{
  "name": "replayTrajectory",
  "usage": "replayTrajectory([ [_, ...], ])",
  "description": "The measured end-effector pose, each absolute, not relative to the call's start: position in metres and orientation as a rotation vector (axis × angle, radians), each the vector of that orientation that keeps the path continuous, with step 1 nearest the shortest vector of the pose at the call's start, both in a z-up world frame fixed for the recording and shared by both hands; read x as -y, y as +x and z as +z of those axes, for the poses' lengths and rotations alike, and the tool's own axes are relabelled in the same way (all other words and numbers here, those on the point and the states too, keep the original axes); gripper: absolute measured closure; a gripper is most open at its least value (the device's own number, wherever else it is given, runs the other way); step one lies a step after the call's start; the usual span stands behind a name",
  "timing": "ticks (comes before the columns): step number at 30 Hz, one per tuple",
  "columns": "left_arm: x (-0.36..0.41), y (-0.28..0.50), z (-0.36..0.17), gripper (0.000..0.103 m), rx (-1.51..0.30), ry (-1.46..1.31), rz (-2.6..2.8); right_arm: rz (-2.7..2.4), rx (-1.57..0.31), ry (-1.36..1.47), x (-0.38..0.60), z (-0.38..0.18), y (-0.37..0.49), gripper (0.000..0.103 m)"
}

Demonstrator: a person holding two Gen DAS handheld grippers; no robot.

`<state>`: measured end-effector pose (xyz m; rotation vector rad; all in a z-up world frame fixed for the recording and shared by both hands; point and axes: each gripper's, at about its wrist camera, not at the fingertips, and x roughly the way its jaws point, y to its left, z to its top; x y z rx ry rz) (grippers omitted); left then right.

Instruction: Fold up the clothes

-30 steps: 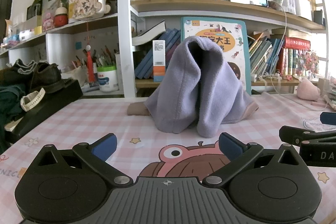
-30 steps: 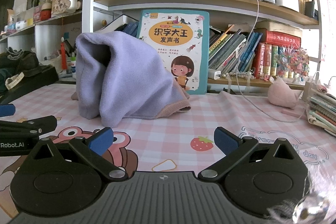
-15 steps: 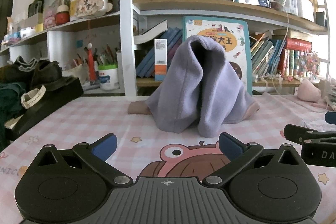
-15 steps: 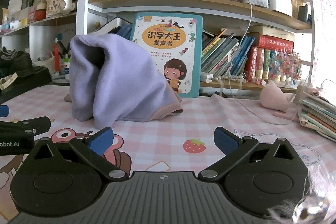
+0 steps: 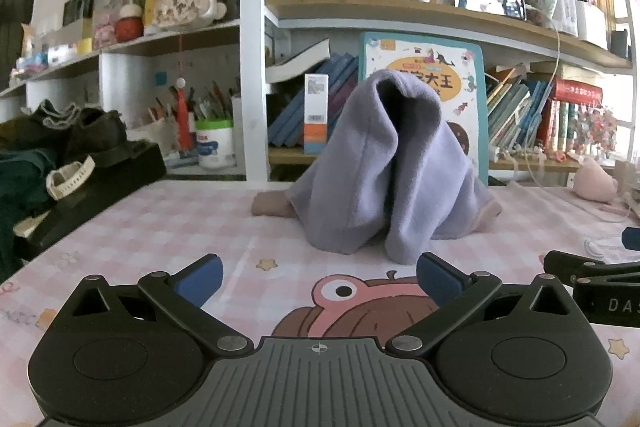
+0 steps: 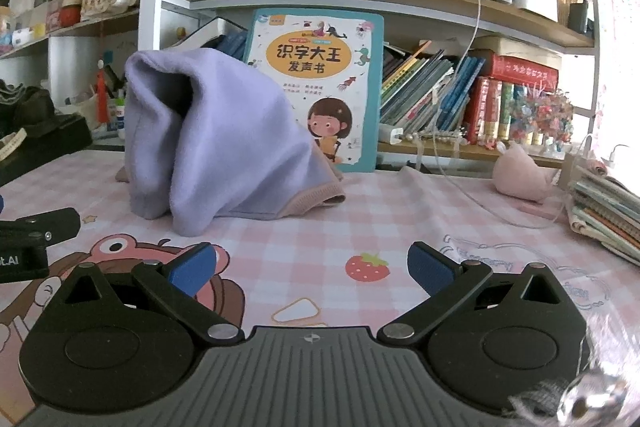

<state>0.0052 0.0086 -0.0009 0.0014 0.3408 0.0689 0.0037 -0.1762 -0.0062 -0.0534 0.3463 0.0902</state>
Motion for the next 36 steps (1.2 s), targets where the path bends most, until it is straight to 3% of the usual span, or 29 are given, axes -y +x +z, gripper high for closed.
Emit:
replayTrajectory([
  [15, -0.007, 0.025, 0.021, 0.0, -0.383, 0.07, -0.001, 0.246, -0.389, -0.079, 0.178, -0.003, 0.016, 0.0],
  [22, -0.002, 0.096, 0.036, 0.0, -0.447, 0.114, -0.073, 0.285, -0.411, -0.092, 0.186, 0.009, 0.04, 0.003],
  [24, -0.001, 0.117, 0.035, 0.0, -0.449, 0.112, -0.068, 0.305, -0.431, -0.083, 0.186, 0.009, 0.045, 0.011],
  [29, 0.002, 0.157, 0.03, 0.002, -0.438, 0.085, -0.071, 0.323, -0.447, -0.099, 0.181, 0.005, 0.047, 0.012],
  [31, 0.005, 0.164, 0.028, 0.022, -0.418, 0.087, -0.056, 0.332, -0.459, -0.101, 0.179, 0.003, 0.048, 0.011],
  [32, 0.005, 0.168, 0.028, 0.048, -0.413, 0.09, -0.046, 0.336, -0.465, -0.101, 0.178, 0.003, 0.049, 0.011],
  [33, 0.005, 0.17, 0.029, 0.08, -0.411, 0.085, -0.044, 0.335, -0.469, -0.103, 0.177, 0.002, 0.05, 0.011],
  [34, 0.003, 0.171, 0.031, 0.091, -0.413, 0.065, -0.053, 0.331, -0.473, -0.106, 0.176, 0.002, 0.051, 0.011],
  [36, -0.003, 0.166, 0.037, 0.098, -0.404, 0.003, -0.11, 0.326, -0.472, -0.116, 0.174, 0.003, 0.051, 0.01],
])
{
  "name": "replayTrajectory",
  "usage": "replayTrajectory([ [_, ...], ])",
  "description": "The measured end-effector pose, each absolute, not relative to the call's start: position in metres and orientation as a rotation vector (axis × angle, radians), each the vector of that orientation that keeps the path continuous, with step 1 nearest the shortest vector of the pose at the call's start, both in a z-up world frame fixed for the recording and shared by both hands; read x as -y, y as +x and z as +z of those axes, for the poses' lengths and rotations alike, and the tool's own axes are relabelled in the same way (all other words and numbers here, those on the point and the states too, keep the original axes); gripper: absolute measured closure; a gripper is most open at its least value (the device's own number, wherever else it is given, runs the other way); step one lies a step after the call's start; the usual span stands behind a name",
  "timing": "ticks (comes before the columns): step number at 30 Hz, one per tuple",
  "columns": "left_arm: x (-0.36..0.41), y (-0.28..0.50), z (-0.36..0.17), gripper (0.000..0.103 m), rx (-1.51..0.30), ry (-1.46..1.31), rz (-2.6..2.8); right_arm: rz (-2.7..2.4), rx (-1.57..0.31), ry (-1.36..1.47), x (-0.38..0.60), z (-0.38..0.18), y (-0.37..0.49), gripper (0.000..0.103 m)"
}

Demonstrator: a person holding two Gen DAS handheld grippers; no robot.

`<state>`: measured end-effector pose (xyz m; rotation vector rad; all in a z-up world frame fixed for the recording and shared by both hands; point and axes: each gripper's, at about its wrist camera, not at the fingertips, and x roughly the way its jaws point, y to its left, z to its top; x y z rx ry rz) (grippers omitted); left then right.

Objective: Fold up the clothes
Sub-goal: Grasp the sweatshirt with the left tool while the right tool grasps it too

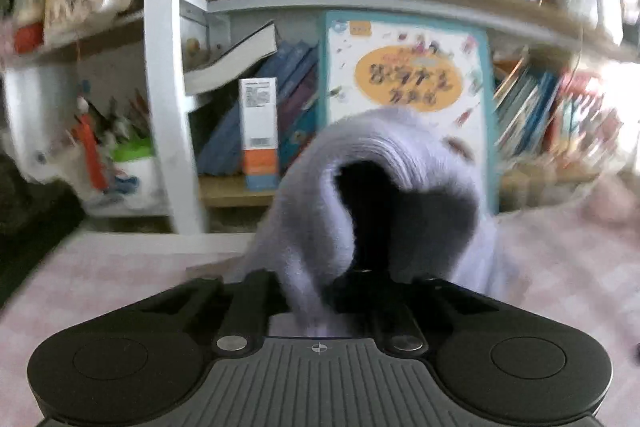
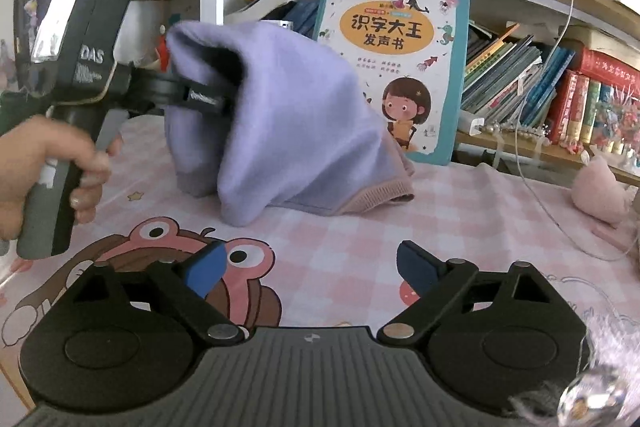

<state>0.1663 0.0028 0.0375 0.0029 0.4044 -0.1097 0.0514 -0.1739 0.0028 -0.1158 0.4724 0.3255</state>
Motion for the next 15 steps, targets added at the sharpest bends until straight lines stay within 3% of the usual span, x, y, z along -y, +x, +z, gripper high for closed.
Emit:
replayTrajectory([
  [11, 0.012, 0.043, 0.109, 0.1, -0.173, -0.026, -0.405, 0.363, -0.43, -0.105, 0.16, 0.012, 0.04, 0.009],
  [14, 0.014, 0.013, 0.12, 0.1, -0.14, -0.031, -0.443, 0.365, -0.437, -0.128, 0.154, 0.01, 0.035, 0.016],
  [15, 0.012, 0.003, 0.123, 0.1, -0.128, -0.032, -0.452, 0.348, -0.44, -0.148, 0.153, 0.008, 0.034, 0.024],
])
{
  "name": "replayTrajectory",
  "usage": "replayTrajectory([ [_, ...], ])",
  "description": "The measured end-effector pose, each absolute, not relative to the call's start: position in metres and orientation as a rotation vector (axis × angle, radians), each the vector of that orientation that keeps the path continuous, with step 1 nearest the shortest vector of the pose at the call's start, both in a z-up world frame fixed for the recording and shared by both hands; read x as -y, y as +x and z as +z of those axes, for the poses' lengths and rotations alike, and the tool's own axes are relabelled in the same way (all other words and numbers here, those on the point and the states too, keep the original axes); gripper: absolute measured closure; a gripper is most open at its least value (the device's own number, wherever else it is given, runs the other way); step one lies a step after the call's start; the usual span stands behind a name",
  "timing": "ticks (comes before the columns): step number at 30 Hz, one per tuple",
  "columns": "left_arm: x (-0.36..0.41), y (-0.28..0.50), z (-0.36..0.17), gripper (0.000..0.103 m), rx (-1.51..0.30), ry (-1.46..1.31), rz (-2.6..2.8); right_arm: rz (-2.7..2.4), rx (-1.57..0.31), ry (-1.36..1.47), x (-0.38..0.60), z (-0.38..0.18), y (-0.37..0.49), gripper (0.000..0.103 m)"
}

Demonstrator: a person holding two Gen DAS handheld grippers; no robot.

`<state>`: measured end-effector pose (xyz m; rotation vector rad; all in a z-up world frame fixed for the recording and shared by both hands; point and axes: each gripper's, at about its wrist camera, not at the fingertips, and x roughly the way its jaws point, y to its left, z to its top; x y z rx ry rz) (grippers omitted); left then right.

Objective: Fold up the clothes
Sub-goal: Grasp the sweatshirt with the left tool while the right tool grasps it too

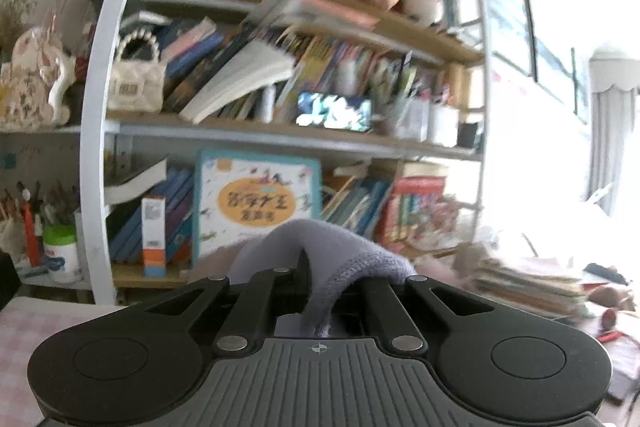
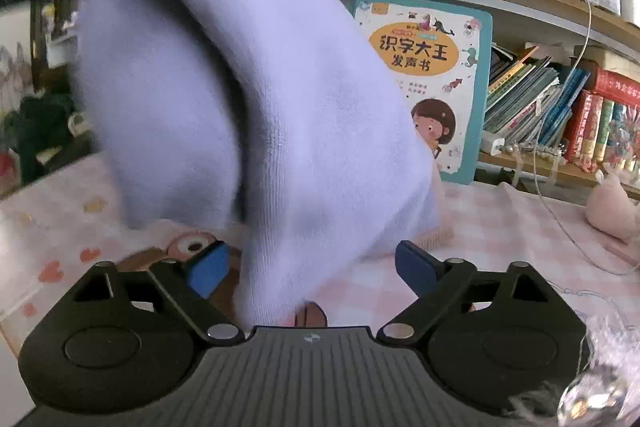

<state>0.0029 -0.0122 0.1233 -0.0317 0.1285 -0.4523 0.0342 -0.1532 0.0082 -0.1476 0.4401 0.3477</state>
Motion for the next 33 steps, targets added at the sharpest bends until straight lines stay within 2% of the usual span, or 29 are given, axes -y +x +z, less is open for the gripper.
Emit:
replayTrajectory([
  [1, 0.011, -0.008, 0.126, 0.1, -0.113, -0.029, -0.458, 0.34, -0.441, -0.157, 0.154, 0.007, 0.033, 0.029],
  [2, 0.009, -0.018, 0.129, 0.1, -0.099, -0.025, -0.46, 0.335, -0.441, -0.163, 0.156, 0.005, 0.031, 0.048],
  [3, 0.007, -0.029, 0.131, 0.1, -0.085, -0.018, -0.459, 0.328, -0.437, -0.164, 0.16, 0.006, 0.028, 0.077],
  [4, 0.005, -0.037, 0.131, 0.1, -0.076, -0.001, -0.451, 0.318, -0.431, -0.165, 0.165, 0.006, 0.025, 0.09],
  [5, 0.003, -0.045, 0.13, 0.1, -0.069, 0.018, -0.44, 0.309, -0.425, -0.165, 0.171, 0.007, 0.022, 0.093],
  [10, -0.003, -0.062, 0.111, 0.1, -0.131, 0.079, -0.406, 0.225, -0.358, -0.272, 0.208, 0.025, -0.001, 0.093],
  [14, 0.006, -0.074, 0.098, 0.1, -0.179, 0.085, -0.479, 0.122, -0.269, -0.222, 0.246, 0.063, -0.012, 0.094],
  [16, 0.016, -0.079, 0.103, 0.1, -0.159, 0.073, -0.559, 0.058, -0.158, -0.216, 0.257, 0.095, -0.015, 0.094],
  [22, 0.009, -0.1, 0.155, 0.1, 0.061, -0.118, -0.781, 0.006, 0.272, -0.197, 0.258, 0.198, -0.021, 0.094],
  [24, -0.004, -0.1, 0.165, 0.099, 0.084, -0.21, -0.844, 0.06, 0.349, -0.21, 0.243, 0.225, -0.015, 0.094],
  [28, -0.024, -0.088, 0.152, 0.097, -0.022, -0.327, -0.85, 0.189, 0.272, -0.255, 0.204, 0.231, 0.025, 0.093],
  [30, -0.034, -0.075, 0.127, 0.096, -0.145, -0.335, -0.744, 0.245, 0.154, -0.315, 0.177, 0.209, 0.056, 0.093],
  [33, -0.046, -0.058, 0.086, 0.094, -0.346, -0.273, -0.568, 0.329, -0.101, -0.409, 0.133, 0.143, 0.1, 0.093],
])
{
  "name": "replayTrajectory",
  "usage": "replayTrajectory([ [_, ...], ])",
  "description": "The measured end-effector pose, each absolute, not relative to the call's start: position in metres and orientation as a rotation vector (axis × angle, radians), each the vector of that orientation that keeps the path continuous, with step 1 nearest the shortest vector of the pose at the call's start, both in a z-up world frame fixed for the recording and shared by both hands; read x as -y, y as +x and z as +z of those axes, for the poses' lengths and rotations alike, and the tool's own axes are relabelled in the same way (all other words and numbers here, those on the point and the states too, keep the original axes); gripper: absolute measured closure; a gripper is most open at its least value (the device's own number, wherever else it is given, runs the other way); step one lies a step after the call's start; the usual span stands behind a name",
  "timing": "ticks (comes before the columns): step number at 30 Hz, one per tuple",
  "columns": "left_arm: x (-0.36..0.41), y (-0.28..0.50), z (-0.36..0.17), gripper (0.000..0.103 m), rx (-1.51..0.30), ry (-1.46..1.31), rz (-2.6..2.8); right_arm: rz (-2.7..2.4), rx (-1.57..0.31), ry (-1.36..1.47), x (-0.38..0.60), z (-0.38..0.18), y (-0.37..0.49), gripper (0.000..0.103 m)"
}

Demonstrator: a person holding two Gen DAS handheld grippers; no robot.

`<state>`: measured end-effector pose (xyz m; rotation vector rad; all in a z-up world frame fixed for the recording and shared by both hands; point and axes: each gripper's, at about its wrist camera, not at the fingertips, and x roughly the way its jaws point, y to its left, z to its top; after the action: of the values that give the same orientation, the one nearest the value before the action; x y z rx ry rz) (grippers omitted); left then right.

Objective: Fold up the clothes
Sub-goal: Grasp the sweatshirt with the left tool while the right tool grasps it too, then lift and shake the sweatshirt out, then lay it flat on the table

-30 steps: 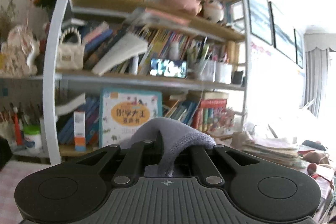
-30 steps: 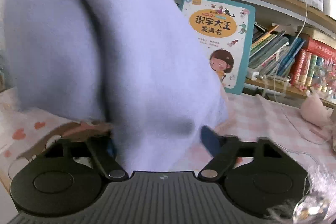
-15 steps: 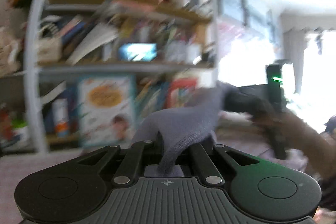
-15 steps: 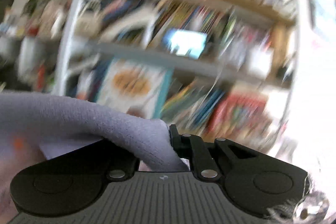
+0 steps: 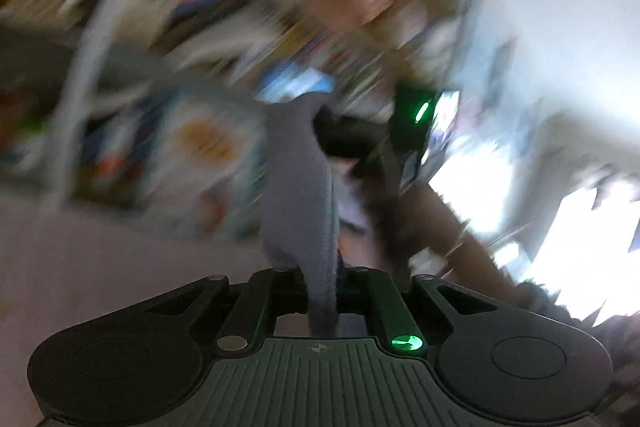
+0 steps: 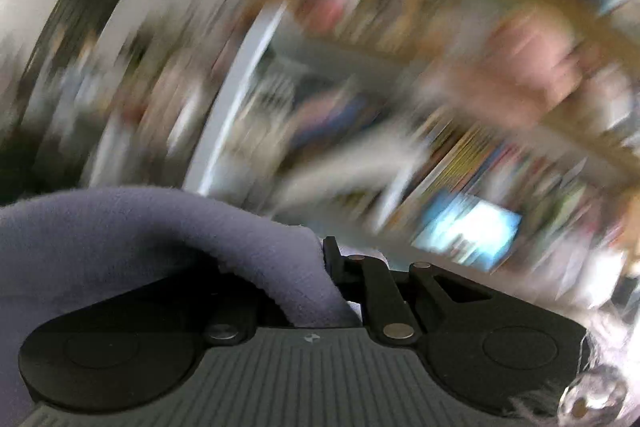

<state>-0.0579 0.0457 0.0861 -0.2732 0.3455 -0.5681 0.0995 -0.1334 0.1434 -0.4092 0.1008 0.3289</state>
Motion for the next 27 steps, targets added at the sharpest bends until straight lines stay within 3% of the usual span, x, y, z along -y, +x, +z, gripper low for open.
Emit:
replayTrajectory([
  [4, -0.061, -0.054, 0.051, 0.088, -0.517, -0.147, -0.335, 0.403, -0.342, -0.458, 0.092, 0.064, 0.131, 0.093],
  [6, -0.065, -0.059, 0.048, 0.062, -0.507, -0.08, -0.246, 0.422, -0.364, -0.487, 0.08, 0.048, 0.136, 0.089],
  [7, -0.067, -0.063, 0.048, 0.054, -0.492, -0.063, -0.226, 0.431, -0.37, -0.502, 0.074, 0.041, 0.139, 0.085],
  [8, -0.068, -0.066, 0.05, 0.036, -0.478, -0.053, -0.214, 0.44, -0.375, -0.518, 0.069, 0.034, 0.141, 0.066],
  [9, -0.068, -0.068, 0.052, 0.026, -0.464, -0.042, -0.203, 0.443, -0.377, -0.538, 0.065, 0.032, 0.139, 0.044],
  [11, -0.067, -0.071, 0.058, 0.025, -0.439, -0.016, -0.187, 0.472, -0.356, -0.563, 0.067, 0.036, 0.128, 0.033],
  [15, -0.06, -0.075, 0.073, 0.025, -0.374, 0.046, -0.148, 0.518, -0.283, -0.565, 0.085, 0.045, 0.089, 0.022],
  [20, -0.054, -0.084, 0.094, 0.024, -0.29, 0.09, -0.192, 0.484, -0.353, -0.48, 0.136, 0.039, 0.046, 0.021],
  [27, 0.011, -0.034, 0.074, 0.026, -0.352, 0.223, -0.358, 0.335, -0.51, -0.335, 0.191, 0.003, 0.012, 0.024],
])
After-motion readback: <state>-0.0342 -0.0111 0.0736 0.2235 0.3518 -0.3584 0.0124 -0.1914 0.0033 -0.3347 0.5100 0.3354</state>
